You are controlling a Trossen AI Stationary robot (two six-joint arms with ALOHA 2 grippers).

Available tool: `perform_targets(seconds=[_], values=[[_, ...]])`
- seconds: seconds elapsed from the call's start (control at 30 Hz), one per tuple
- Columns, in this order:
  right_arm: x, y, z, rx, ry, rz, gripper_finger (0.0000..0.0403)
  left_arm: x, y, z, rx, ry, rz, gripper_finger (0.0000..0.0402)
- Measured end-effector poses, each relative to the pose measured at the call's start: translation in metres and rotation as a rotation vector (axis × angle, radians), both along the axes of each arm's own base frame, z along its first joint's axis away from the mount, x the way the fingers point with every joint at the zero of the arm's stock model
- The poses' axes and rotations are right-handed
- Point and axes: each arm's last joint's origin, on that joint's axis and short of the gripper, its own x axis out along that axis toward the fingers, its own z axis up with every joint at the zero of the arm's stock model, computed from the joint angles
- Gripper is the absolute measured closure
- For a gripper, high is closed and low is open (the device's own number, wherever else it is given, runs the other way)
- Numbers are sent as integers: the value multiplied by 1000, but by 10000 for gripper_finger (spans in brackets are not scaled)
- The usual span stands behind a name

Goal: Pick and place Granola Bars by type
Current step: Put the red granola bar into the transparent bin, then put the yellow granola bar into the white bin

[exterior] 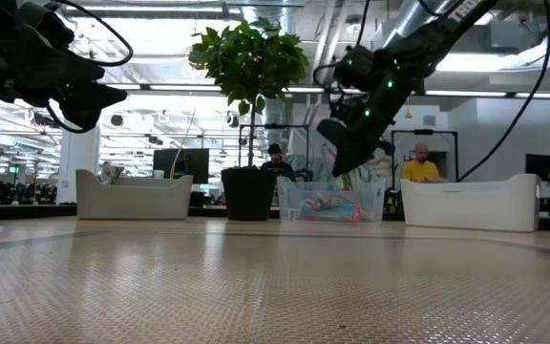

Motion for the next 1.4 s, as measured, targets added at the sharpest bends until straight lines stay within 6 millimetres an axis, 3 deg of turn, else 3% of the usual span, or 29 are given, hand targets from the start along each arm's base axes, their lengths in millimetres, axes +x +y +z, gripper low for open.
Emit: perform_targets(seconds=[0.17, 0.33, 0.57, 0.73, 0.87, 1.0, 1.27, 1.4], values=[[3, -5, -18, 26, 60, 30, 355, 0, 0, 0, 0, -1, 8, 168], [5, -7, -22, 49, 74, 48, 289, 0, 1, 0, 1, -4, 22, 168], [11, -8, -4, 62, 52, 70, 176, 0, 1, 1, 1, -8, 43, 168], [21, 3, 21, 210, 11, 147, 140, 0, 1, 1, 2, -8, 45, 168], [29, 32, 39, 385, 17, 261, 138, 0, 1, 1, 10, -8, 44, 168], [30, 77, 44, 512, 169, 329, 138, 0, 1, 1, 10, -8, 44, 168], [14, 170, 42, 512, 465, 275, 138, 0, 1, 1, 10, -6, 44, 168], [2, 208, 40, 505, 523, 177, 138, 0, 1, 1, 10, -6, 43, 168]])
